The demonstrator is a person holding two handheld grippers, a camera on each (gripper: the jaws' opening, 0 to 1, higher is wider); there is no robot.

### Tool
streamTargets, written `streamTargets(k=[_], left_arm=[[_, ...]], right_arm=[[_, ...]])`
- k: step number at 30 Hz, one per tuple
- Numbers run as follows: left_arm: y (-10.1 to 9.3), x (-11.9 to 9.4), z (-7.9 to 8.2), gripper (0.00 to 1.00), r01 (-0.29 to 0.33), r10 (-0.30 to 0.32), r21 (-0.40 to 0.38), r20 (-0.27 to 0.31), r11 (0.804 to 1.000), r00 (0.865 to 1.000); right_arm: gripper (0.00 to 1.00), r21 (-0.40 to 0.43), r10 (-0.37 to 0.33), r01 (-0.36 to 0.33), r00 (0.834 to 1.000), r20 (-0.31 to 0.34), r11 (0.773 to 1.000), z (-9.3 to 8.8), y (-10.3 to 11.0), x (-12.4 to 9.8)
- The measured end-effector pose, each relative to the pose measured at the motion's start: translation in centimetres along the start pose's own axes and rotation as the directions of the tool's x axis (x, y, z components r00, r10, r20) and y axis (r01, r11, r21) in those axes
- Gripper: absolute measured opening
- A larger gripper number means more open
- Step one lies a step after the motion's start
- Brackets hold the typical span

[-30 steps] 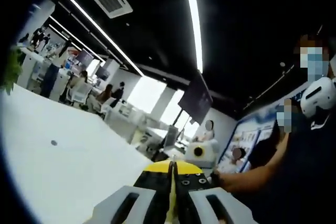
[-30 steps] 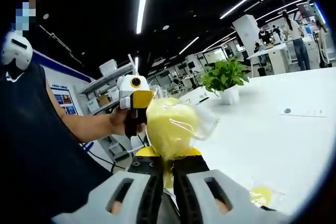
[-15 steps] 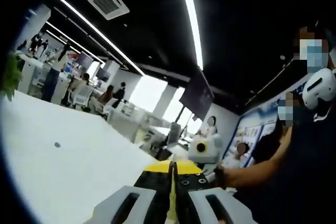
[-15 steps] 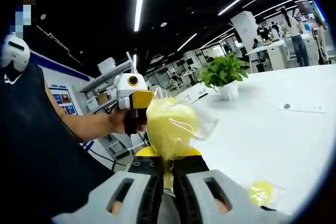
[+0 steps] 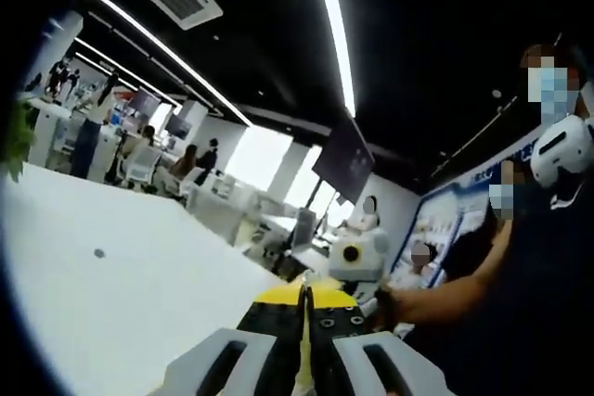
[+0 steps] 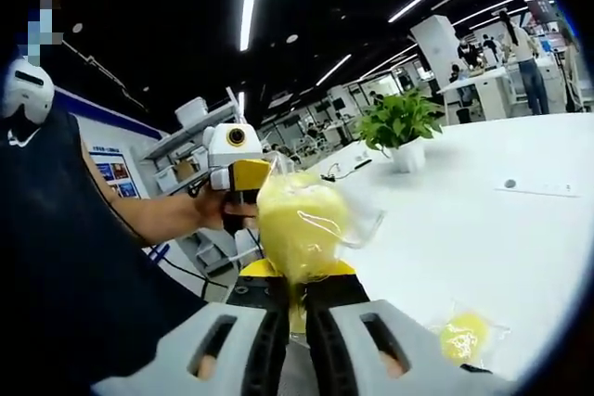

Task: Compare the silicone blocks by pressing each to a similar depth, holding the contact briefly, and releasing to observe deformation and rebound differences across the visible hardness samples.

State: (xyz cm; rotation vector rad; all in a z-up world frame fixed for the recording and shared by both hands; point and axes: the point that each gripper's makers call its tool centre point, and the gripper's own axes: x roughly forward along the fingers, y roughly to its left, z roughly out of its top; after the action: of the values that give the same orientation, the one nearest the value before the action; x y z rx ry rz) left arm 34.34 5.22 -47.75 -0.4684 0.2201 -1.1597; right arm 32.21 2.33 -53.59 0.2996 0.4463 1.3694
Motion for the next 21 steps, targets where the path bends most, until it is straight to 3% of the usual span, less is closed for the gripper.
streamTargets(k=[7,11,13,16,20,21], left_arm=[[0.23,-0.36,-0.13,0.0,-0.031,0.03,0.025,0.02,0.999,0.999],[0.58,-0.54,-0.36,0.0,-0.035,0.035,-0.009,-0.003,0.999,0.999],[0.55,-0.56,-0.36,0.0,-0.029,0.029,-0.066,-0.001,0.997,1.0],[0.82,-0.56,-0.45,0.0,-0.044,0.044,-0.022,-0.001,0.999,0.999],[0.81,-0.39,-0.53,0.0,-0.046,0.046,-0.035,-0.005,0.998,0.999],[0.91,-0.33,-0.52,0.0,-0.052,0.052,0.003,-0.002,0.999,0.999]], right_arm=[[0.01,0.013,-0.001,0.001,1.0,-0.003,1.0,-0.21,-0.04,0.39],[0.01,0.017,0.002,-0.002,1.0,-0.011,1.0,-0.58,0.13,0.54],[0.01,0.022,-0.002,0.002,1.0,-0.008,1.0,-0.52,0.08,0.53],[0.01,0.035,-0.009,0.01,1.0,-0.018,0.999,-0.63,0.01,0.6],[0.02,0.039,-0.006,0.007,1.0,-0.021,0.999,-0.66,0.02,0.5],[0.02,0.035,-0.008,0.008,1.0,-0.021,0.999,-0.65,-0.05,0.48]])
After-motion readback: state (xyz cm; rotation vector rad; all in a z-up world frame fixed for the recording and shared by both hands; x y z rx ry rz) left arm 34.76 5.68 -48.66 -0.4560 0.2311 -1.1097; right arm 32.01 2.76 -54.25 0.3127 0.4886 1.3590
